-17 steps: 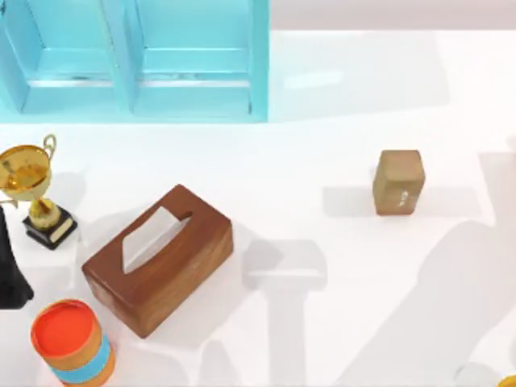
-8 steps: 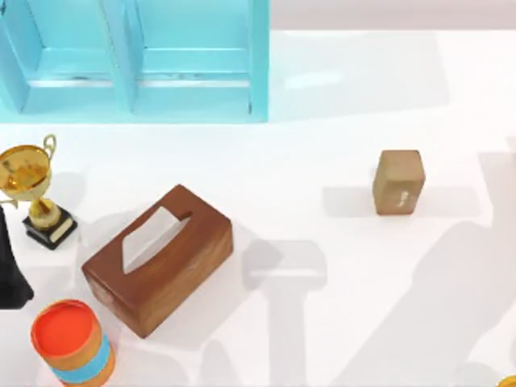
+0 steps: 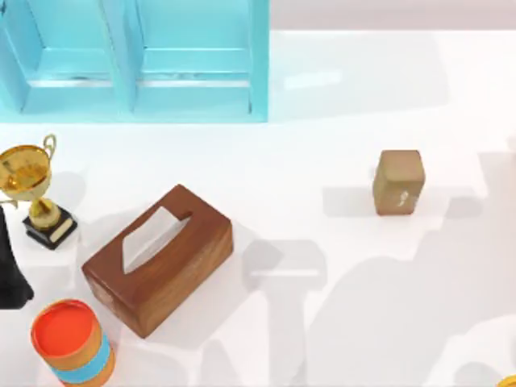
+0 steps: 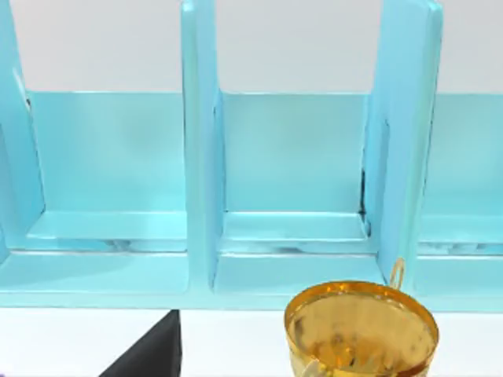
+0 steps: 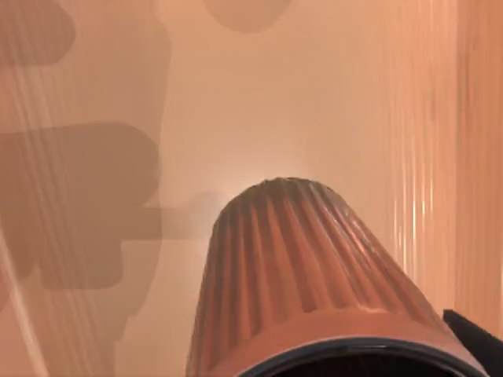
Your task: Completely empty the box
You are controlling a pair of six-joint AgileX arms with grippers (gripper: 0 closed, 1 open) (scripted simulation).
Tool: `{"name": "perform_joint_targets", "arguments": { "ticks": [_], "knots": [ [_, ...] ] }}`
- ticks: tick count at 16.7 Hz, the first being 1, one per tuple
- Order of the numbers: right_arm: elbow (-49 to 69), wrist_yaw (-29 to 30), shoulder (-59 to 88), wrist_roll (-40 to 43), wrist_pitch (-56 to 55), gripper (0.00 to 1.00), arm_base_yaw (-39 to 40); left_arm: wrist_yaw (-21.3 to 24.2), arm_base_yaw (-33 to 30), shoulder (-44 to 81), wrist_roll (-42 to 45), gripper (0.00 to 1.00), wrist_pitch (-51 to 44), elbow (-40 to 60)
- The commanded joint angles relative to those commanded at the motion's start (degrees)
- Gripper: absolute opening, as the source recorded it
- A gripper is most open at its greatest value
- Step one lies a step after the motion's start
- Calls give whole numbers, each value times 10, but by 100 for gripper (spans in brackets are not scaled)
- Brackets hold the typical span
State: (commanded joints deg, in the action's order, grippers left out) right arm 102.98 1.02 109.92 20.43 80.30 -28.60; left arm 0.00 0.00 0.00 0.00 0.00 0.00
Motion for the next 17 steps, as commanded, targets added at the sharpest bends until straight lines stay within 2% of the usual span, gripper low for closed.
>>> {"name": "perform_joint_targets", "arguments": {
  "ticks": [3,7,13,17],
  "knots": [
    [69,-6,20,14,59,0,14,0,0,0,0,100,0,0],
    [116,-13,62,25,78,0,31,0,0,0,0,100,0,0],
    [117,-12,66,23,77,0,30,0,0,0,0,100,0,0],
    [64,-4,49,-35,36,0,89,0,0,0,0,100,0,0]
  ]
}}
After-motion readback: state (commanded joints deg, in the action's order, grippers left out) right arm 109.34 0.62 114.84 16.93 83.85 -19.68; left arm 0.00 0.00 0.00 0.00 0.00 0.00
